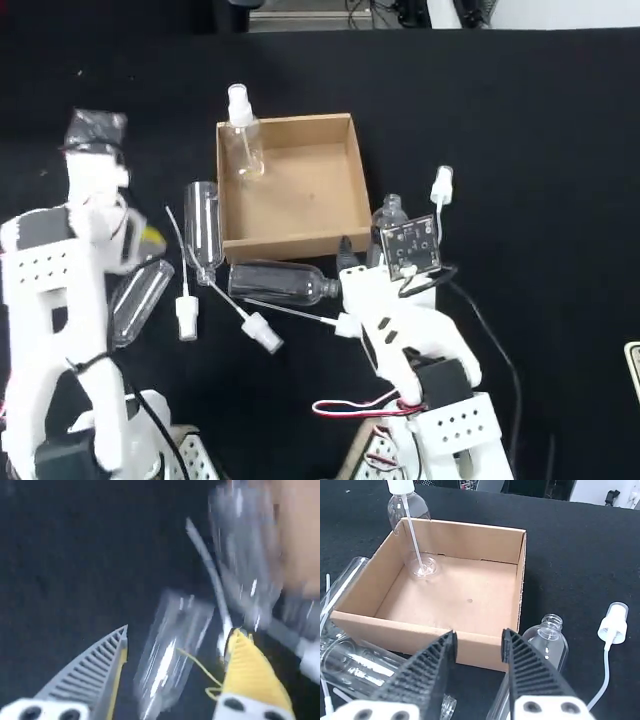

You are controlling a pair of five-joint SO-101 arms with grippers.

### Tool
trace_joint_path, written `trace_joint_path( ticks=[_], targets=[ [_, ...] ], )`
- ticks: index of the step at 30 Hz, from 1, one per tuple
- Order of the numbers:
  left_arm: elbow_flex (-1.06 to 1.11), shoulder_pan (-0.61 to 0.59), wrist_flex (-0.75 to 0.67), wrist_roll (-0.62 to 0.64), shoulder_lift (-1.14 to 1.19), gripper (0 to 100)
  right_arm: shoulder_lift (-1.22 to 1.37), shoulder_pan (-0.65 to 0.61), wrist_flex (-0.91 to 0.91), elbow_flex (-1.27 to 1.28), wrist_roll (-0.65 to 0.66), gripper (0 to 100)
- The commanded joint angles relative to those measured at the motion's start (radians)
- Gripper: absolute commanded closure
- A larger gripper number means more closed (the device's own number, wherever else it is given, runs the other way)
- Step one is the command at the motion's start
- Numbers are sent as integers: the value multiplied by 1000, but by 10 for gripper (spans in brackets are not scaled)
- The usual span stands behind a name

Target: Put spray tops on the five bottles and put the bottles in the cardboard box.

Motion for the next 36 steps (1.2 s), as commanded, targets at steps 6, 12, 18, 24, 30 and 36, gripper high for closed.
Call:
trace_joint_path(
  ticks=[6,12,18,24,30,36],
  targets=[
    [25,-101,-34,-288,52,704,-30,12,3,-36,8,865],
    [134,-67,-127,-328,92,703,-30,11,3,-36,8,865],
    [182,-68,-262,-328,195,703,-30,11,5,-36,8,865],
    [173,-61,-272,-325,299,708,-30,11,5,-36,8,865],
    [176,-62,-244,-293,293,929,-30,12,5,-36,8,865],
    [117,-65,-80,-178,107,955,-30,12,5,-36,8,865]
  ],
)
